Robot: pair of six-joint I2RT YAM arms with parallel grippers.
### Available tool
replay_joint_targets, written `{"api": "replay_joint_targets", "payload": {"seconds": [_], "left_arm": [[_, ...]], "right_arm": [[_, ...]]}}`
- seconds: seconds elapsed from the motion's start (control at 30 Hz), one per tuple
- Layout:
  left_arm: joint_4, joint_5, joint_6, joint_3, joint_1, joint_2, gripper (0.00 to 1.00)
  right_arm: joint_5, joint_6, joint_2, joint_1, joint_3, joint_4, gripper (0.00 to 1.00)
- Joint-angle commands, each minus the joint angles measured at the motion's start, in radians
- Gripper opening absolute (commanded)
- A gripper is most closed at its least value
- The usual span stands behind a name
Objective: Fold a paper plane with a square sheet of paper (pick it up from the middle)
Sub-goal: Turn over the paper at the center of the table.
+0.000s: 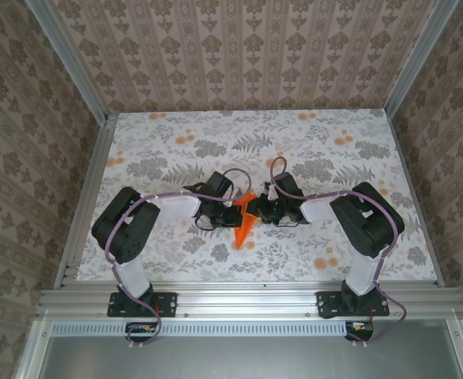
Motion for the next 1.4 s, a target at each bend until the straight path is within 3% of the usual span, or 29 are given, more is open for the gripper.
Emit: {"api": "replay_joint_targets", "payload": {"seconds": [0.0,0.23,0.37,0.63,0.87,1.13,1.37], "left_arm": [[0.004,0.015,-0.024,-0.026,0.011,-0.044,0.0],[0.068,0.036,-0.061,-0.062,0.03,-0.14,0.04],[0.077,0.01,-0.075,-0.088,0.042,-0.226,0.09],[0.011,-0.111,-0.082,-0.126,0.068,-0.419,0.19],[-0.026,-0.162,-0.085,-0.149,0.083,-0.493,0.2],[-0.01,-0.166,-0.109,-0.159,0.087,-0.479,0.19],[-0.127,-0.307,-0.206,-0.167,0.116,-0.491,0.19]], "right_arm": [[-0.013,-0.002,0.03,0.006,0.013,0.016,0.23],[-0.015,-0.002,-0.005,0.006,0.005,0.01,0.07],[0.021,-0.047,-0.062,0.006,0.022,-0.103,0.05],[0.235,-0.273,-0.229,0.006,0.147,-0.603,0.05],[0.507,-0.422,-0.31,0.013,0.31,-1.027,0.06],[0.694,-0.441,-0.232,0.109,0.43,-1.175,0.1],[0.894,-0.409,-0.017,0.267,0.627,-1.326,0.1]]}}
